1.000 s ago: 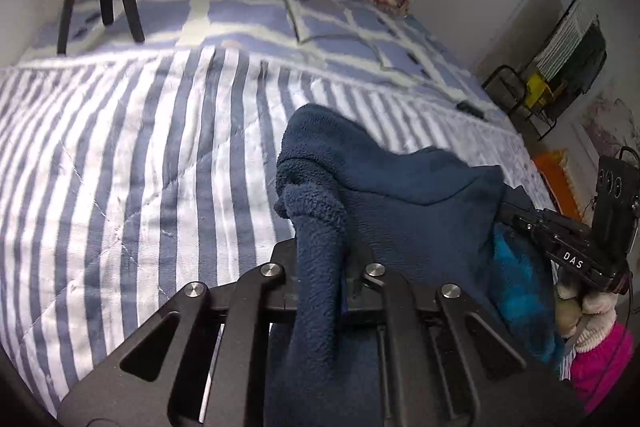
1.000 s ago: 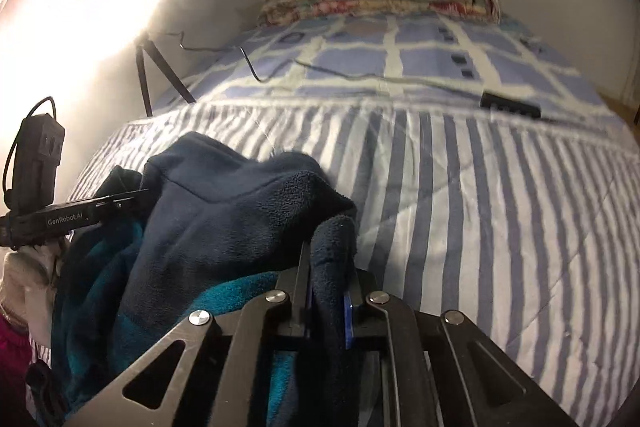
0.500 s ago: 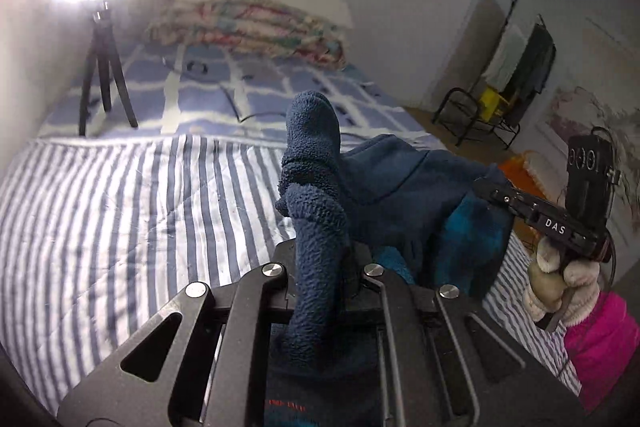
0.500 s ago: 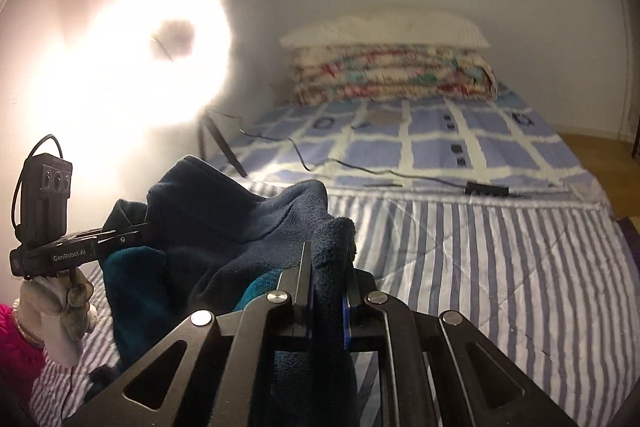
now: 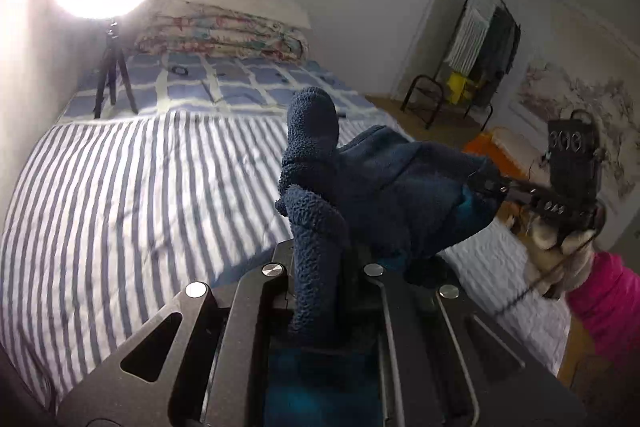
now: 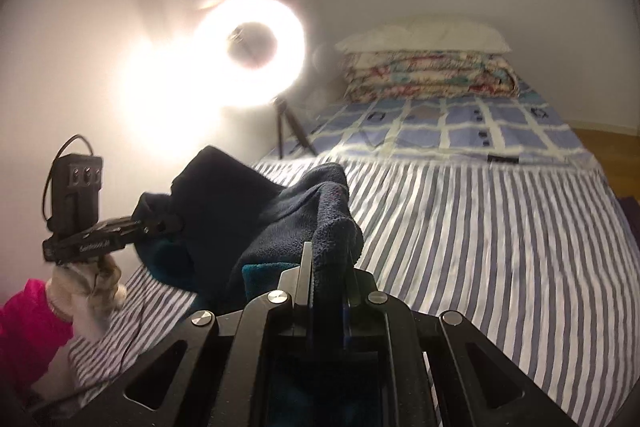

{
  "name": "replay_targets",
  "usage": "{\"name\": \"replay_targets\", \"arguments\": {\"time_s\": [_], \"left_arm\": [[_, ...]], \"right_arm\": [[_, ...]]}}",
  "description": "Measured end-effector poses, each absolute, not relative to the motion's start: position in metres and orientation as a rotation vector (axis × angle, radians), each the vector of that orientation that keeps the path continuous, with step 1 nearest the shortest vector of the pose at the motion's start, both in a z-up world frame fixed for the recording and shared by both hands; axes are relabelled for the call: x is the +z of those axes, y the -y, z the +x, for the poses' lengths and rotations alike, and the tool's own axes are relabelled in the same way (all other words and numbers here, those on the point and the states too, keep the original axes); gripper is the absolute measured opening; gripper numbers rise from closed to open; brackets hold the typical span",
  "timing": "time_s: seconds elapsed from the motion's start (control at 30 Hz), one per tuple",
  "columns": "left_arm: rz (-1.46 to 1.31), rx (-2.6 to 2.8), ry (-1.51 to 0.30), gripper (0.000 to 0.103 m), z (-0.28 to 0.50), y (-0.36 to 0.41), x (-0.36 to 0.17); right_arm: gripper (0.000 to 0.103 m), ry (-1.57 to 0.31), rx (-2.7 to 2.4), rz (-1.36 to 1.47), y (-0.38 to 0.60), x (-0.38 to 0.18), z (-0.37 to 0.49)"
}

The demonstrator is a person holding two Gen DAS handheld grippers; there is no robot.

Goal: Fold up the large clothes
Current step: 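Open both grippers and lift them off the folded bundle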

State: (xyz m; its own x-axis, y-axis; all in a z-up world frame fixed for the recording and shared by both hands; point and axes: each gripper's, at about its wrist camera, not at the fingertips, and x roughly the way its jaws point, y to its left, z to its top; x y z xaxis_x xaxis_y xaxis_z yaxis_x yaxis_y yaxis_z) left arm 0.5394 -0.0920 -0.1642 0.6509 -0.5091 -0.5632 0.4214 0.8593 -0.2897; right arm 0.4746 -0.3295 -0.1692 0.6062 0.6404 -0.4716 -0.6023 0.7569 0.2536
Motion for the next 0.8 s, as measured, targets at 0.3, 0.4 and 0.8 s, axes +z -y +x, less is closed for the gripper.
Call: {"name": "replay_targets", "arguments": {"time_s": [0.3, 0.4, 0.8], "left_arm": [[-0.055, -0.520, -0.785, 0.007, 0.465, 0.098, -0.203], [-0.009, -0.503, -0.855, 0.008, 0.450, 0.105, -0.220], [0.044, -0.481, -0.809, 0.014, 0.332, 0.089, -0.158]], "right_arm": [[0.007, -0.699, 0.739, 0.032, 0.336, -0.221, 0.394], [0.008, -0.753, 0.716, -0.008, 0.335, -0.234, 0.381], [0.033, -0.676, 0.657, 0.019, 0.392, -0.159, 0.273]]}}
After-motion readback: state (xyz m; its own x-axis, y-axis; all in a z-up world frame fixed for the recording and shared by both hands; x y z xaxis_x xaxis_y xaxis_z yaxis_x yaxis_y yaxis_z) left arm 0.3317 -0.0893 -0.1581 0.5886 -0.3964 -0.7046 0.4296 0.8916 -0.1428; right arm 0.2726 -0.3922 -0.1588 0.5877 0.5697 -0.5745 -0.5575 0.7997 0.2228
